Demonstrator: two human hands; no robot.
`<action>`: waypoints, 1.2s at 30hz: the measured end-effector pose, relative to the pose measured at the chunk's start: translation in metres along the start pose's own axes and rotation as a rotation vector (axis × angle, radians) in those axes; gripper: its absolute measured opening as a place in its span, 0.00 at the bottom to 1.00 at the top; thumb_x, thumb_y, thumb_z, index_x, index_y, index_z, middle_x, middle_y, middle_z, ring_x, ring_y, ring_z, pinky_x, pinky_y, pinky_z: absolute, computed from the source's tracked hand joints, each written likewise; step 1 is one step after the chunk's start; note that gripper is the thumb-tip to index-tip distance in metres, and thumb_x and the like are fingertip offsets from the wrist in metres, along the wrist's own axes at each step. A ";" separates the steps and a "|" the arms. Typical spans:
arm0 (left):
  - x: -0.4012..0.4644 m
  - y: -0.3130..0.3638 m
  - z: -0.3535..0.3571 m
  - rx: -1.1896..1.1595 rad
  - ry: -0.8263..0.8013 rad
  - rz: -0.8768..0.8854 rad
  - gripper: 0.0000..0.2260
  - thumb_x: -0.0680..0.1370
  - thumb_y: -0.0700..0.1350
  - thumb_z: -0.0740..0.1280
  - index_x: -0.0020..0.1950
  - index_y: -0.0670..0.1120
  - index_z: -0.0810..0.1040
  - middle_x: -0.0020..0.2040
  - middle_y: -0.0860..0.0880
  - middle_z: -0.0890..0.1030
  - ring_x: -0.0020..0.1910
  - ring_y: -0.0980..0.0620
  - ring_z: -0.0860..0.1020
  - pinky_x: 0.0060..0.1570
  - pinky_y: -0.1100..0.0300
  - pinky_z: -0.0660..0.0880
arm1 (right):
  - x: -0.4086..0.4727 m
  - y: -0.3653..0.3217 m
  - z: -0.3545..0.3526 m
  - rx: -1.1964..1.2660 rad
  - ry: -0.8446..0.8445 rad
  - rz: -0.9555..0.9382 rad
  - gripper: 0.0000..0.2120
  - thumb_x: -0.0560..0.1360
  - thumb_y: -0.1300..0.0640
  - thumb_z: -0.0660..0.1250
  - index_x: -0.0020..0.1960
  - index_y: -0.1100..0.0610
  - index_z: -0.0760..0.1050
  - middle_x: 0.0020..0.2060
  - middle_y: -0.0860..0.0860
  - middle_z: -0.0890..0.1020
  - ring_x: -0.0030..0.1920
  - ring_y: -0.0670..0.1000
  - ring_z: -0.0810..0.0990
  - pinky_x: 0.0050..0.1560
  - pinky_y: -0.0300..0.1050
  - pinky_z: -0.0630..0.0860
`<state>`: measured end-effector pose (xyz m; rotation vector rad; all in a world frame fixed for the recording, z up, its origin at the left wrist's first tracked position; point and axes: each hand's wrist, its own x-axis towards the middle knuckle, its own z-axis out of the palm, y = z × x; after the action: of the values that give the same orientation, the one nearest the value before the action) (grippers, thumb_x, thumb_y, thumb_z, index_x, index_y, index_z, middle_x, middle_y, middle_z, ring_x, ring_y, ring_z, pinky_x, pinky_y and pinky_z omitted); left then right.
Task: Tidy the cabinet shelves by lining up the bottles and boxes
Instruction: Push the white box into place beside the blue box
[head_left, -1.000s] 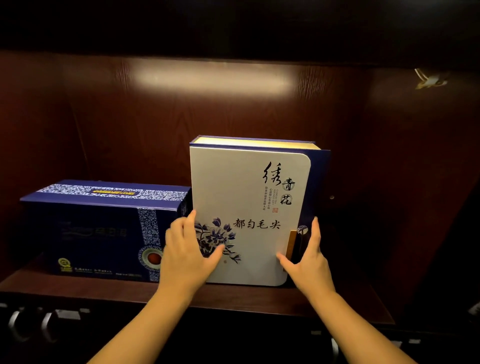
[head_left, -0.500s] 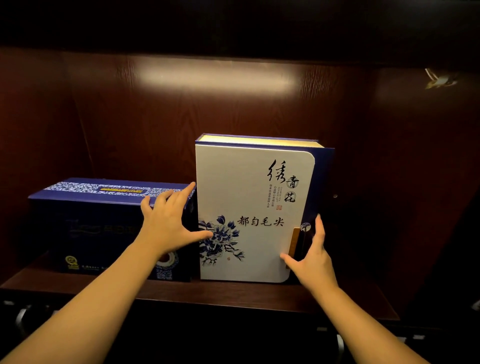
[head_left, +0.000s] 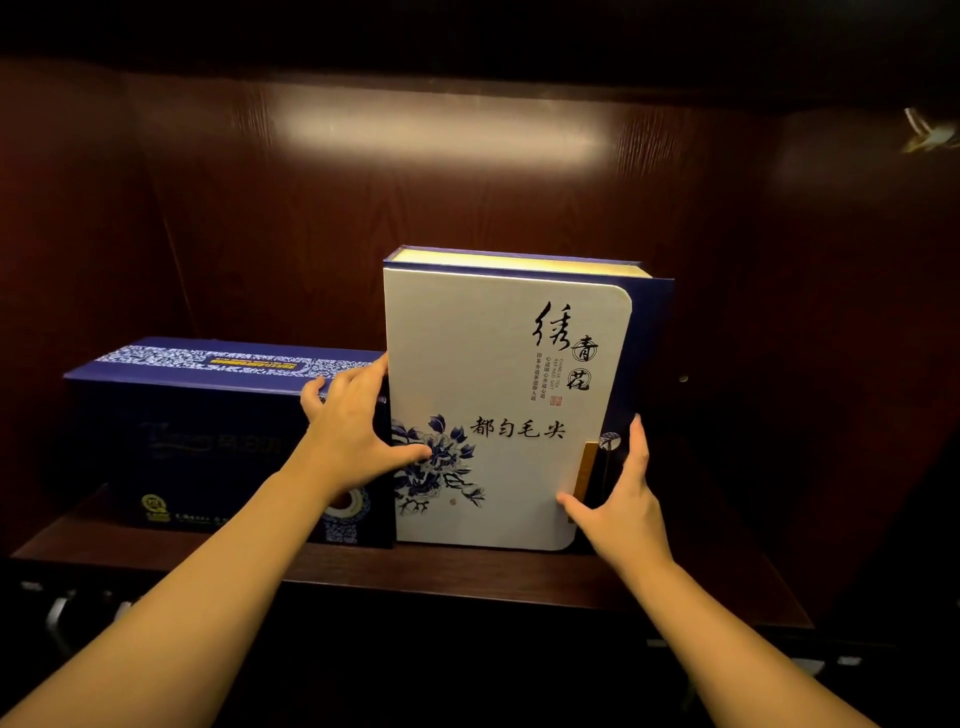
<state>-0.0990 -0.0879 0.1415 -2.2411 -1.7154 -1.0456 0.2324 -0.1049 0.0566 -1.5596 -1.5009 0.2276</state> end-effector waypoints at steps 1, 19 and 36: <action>0.000 -0.001 0.000 -0.009 0.009 0.002 0.50 0.62 0.72 0.73 0.77 0.58 0.56 0.69 0.55 0.71 0.71 0.50 0.63 0.71 0.41 0.48 | -0.001 -0.001 0.001 0.000 -0.001 0.000 0.65 0.63 0.45 0.82 0.75 0.31 0.31 0.71 0.60 0.73 0.62 0.64 0.78 0.58 0.56 0.76; 0.002 -0.006 0.002 -0.063 0.076 0.009 0.38 0.67 0.62 0.77 0.72 0.56 0.65 0.63 0.56 0.76 0.67 0.51 0.69 0.69 0.43 0.51 | -0.008 0.004 -0.001 0.052 0.019 -0.030 0.63 0.66 0.49 0.81 0.76 0.31 0.32 0.78 0.52 0.61 0.72 0.62 0.68 0.64 0.55 0.69; 0.001 -0.006 0.004 -0.022 0.074 -0.010 0.35 0.69 0.62 0.75 0.71 0.54 0.66 0.63 0.55 0.75 0.67 0.50 0.69 0.71 0.44 0.50 | -0.009 -0.003 0.002 -0.020 0.011 -0.026 0.62 0.67 0.47 0.79 0.76 0.33 0.30 0.78 0.55 0.63 0.64 0.66 0.76 0.59 0.57 0.75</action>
<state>-0.1022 -0.0830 0.1377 -2.1798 -1.6945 -1.1406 0.2265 -0.1122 0.0538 -1.5535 -1.5184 0.1896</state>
